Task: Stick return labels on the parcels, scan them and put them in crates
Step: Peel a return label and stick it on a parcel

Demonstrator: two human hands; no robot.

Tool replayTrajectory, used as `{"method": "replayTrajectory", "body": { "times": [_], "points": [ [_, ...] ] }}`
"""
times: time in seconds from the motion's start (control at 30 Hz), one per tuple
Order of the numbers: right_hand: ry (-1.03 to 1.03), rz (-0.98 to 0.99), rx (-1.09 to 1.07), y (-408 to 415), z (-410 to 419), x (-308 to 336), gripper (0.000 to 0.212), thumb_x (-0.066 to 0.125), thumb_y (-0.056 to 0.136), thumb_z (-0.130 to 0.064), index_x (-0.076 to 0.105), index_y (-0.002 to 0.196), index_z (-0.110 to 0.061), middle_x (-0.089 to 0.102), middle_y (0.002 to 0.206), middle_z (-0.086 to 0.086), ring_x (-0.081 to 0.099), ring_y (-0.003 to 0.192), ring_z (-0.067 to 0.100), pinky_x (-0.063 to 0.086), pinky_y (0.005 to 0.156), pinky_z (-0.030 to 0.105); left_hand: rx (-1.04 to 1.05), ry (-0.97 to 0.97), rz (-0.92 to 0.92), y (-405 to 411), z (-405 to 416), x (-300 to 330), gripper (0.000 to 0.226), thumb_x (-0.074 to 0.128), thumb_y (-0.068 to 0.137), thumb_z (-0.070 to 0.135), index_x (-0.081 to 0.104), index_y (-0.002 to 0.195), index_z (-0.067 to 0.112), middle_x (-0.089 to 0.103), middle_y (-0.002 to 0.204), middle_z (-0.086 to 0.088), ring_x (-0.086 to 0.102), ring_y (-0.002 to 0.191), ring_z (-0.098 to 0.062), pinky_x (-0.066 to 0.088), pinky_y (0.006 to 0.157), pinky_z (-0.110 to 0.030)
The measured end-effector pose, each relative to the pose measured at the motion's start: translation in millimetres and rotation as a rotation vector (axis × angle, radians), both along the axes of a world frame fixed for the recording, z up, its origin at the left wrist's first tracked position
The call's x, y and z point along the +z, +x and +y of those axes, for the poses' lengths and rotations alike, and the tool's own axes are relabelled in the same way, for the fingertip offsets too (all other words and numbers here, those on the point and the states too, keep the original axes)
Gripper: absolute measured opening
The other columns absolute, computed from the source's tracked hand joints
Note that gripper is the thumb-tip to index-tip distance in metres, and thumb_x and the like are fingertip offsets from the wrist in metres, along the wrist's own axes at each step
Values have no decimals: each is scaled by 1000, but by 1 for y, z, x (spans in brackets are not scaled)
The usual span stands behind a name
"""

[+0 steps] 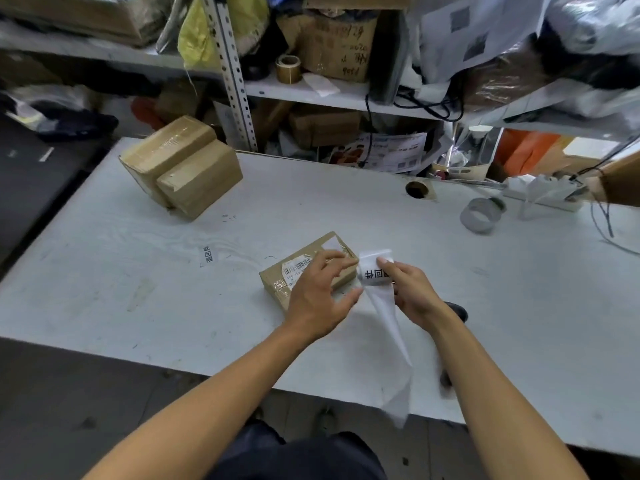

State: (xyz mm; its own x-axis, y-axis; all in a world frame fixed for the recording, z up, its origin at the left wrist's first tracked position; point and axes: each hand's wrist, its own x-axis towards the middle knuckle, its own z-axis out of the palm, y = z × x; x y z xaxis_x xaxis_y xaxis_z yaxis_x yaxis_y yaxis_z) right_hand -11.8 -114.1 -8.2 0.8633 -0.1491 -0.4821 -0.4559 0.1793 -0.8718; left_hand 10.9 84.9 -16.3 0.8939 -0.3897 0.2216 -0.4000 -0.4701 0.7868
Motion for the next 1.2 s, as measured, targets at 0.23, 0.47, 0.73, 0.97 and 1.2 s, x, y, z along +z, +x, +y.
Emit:
{"method": "replayTrajectory", "body": {
  "times": [0.23,0.47,0.73,0.97,1.2],
  "points": [
    [51,-60,-19,-6,11,30,37,57,102,-32,72,111,1,75,107,18,72,99,29,57,87,36,-76,-31,-100,23,-23,12,39,77,82,43,75,118,31,68,103,11,62,91,-12,55,69,-39],
    [40,-115,6,-13,6,31,26,67,95,-20,71,98,6,75,92,16,70,80,26,57,69,28,-104,-139,24,25,-18,16,42,72,86,47,76,116,18,72,89,4,68,77,-10,58,69,-39],
    [-132,-186,-23,-7,12,27,54,84,68,-49,72,101,-8,75,98,13,72,88,25,59,81,37,-149,-114,125,21,-16,25,22,60,97,40,77,89,28,63,67,11,55,61,-8,45,57,-27],
    [-163,-200,-8,-10,2,19,21,81,83,-25,71,92,-8,75,87,10,68,78,17,56,71,30,-2,-87,315,32,-16,18,50,48,99,43,67,69,8,63,63,-6,56,58,-14,48,61,-38],
    [-716,-111,76,-28,-12,-31,22,83,81,-32,64,88,-23,69,80,-7,64,73,13,53,69,29,291,-220,543,50,6,11,33,63,99,35,78,83,11,75,81,-7,71,77,-17,58,82,-45]
  ]
}}
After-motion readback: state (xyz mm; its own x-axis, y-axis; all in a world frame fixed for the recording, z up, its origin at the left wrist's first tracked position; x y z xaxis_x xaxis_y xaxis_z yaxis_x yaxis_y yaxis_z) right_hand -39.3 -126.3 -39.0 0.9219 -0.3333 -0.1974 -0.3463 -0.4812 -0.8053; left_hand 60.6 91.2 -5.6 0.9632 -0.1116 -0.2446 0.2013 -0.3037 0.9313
